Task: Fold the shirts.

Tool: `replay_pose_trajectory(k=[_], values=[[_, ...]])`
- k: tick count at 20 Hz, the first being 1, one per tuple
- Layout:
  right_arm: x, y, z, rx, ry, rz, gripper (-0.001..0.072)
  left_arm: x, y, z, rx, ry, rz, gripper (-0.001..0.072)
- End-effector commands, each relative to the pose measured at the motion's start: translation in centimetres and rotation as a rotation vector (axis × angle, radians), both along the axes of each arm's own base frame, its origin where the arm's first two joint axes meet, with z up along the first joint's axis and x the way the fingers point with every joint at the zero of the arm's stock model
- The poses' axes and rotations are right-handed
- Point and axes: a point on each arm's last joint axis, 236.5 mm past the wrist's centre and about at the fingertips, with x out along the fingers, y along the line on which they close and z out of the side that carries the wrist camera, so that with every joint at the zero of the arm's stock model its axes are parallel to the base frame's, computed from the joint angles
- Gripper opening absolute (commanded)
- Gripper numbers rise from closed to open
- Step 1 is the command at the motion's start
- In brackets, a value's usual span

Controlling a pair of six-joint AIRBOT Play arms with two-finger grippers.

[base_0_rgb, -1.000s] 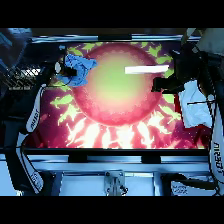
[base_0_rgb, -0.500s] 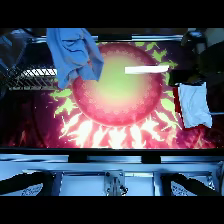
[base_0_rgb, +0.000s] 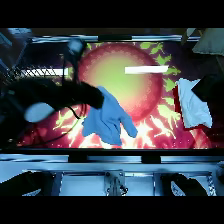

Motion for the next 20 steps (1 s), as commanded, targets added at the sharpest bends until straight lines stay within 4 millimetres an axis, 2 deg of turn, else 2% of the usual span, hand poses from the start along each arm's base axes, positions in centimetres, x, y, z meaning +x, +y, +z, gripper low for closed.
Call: replay_pose_trajectory(k=[1,3,5,6,8,9,11,12,14,16,18,20], values=[[-1.7,3.4,-2.9,0.119,0.112,0.083,0.0615,-3.5,-0.5,-6.7,-0.009,0.245,0.069,0.0717],[-0.4,3.2,-6.3,0.099,0.142,0.088,0.0623,-3.3,2.5,-5.1,0.052,0.265,0.089,0.0716],[0.1,1.9,-10.7,0.033,0.206,0.085,0.0623,-3.5,8.3,-3.5,0.17,0.271,0.1,0.0716],[-0.2,1.1,-13.2,-0.001,0.254,0.079,0.0623,-3.7,11.3,-3.4,0.202,0.295,0.145,0.0715],[-1.1,0.2,-17.6,-0.013,0.345,0.057,0.0623,-4.4,15.9,-4.3,0.175,0.351,0.261,0.0713],[-1.6,0.0,-19.4,0.012,0.382,0.041,0.0623,-5.3,17.1,-6.0,0.14,0.406,0.301,0.0712],[-2.2,0.6,-22.4,0.113,0.429,0.012,0.0623,-7.8,17.0,-10.7,0.032,0.575,0.369,0.0713],[-2.4,0.9,-23.6,0.163,0.443,-0.013,0.0623,-8.6,15.8,-13.3,-0.052,0.662,0.402,0.0713],[-2.5,1.7,-25.5,0.216,0.45,-0.037,0.0623,-8.5,13.0,-17.0,-0.234,0.73,0.459,0.0713],[-3.0,2.2,-26.6,0.239,0.469,-0.049,0.0623,-7.0,11.5,-18.8,-0.371,0.72,0.524,0.0713],[-3.0,2.3,-27.0,0.248,0.47,-0.056,0.0623,-5.9,11.3,-20.2,-0.377,0.698,0.543,0.0712],[-2.5,2.4,-26.9,0.259,0.453,-0.072,0.0623,-5.8,10.9,-21.7,-0.366,0.735,0.543,0.0712]])
